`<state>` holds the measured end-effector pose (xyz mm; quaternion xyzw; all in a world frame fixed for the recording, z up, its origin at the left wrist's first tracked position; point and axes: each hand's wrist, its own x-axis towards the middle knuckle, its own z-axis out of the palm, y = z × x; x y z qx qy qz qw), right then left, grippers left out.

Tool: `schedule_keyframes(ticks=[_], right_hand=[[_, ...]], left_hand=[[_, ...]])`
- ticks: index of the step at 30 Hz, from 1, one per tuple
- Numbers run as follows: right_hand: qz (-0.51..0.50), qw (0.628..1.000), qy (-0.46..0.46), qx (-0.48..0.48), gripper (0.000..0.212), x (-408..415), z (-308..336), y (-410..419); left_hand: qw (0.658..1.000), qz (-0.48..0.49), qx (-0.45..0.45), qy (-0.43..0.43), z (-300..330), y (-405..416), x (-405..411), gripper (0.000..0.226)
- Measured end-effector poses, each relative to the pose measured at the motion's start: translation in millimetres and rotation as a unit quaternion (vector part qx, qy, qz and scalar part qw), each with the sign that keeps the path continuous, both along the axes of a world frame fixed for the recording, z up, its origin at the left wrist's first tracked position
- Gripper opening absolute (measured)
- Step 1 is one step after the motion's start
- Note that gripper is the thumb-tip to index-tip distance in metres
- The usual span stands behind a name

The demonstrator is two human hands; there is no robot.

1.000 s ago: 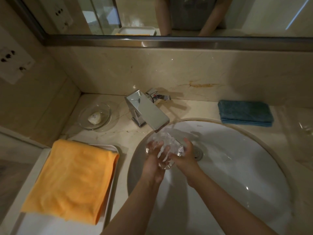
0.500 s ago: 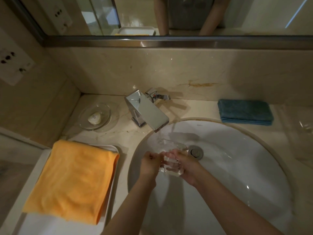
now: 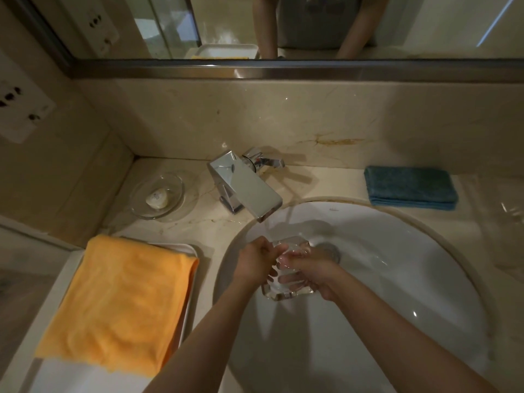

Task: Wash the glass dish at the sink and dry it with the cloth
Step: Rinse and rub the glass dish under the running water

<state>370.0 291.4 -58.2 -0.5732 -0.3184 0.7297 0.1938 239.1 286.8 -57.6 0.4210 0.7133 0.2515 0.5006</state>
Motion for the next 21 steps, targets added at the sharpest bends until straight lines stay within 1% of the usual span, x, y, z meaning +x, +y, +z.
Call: schedule_keyframes(ticks=[2,3,5,7,11,16,18,21], right_hand=[[-0.005,1.000,-0.009,0.024,0.010,1,4,3],[-0.008,0.999,-0.020,0.037,0.011,2,5,5],[-0.011,0.998,-0.038,0.056,0.016,3,9,8],[0.000,0.997,-0.045,0.069,0.021,2,12,10],[0.017,0.995,-0.051,0.080,0.031,0,12,10],[0.035,0.994,-0.062,0.081,0.016,1,14,12],[0.035,0.993,-0.076,0.079,0.017,-1,12,13],[0.014,0.990,-0.113,0.084,0.018,-5,7,14]], left_hand=[[1.000,-0.015,-0.013,-0.015,2,0,-1,0.029],[0.999,-0.017,-0.023,-0.040,4,0,-2,0.029],[0.993,0.010,-0.045,-0.109,5,-2,-3,0.031],[0.986,0.050,-0.056,-0.147,4,-2,-4,0.036],[0.985,0.061,-0.061,-0.153,4,-5,-2,0.034],[0.988,0.023,-0.063,-0.136,4,-7,-2,0.036],[0.986,0.013,-0.057,-0.156,3,-9,-4,0.033],[0.984,0.024,-0.050,-0.169,3,-9,-7,0.029]])
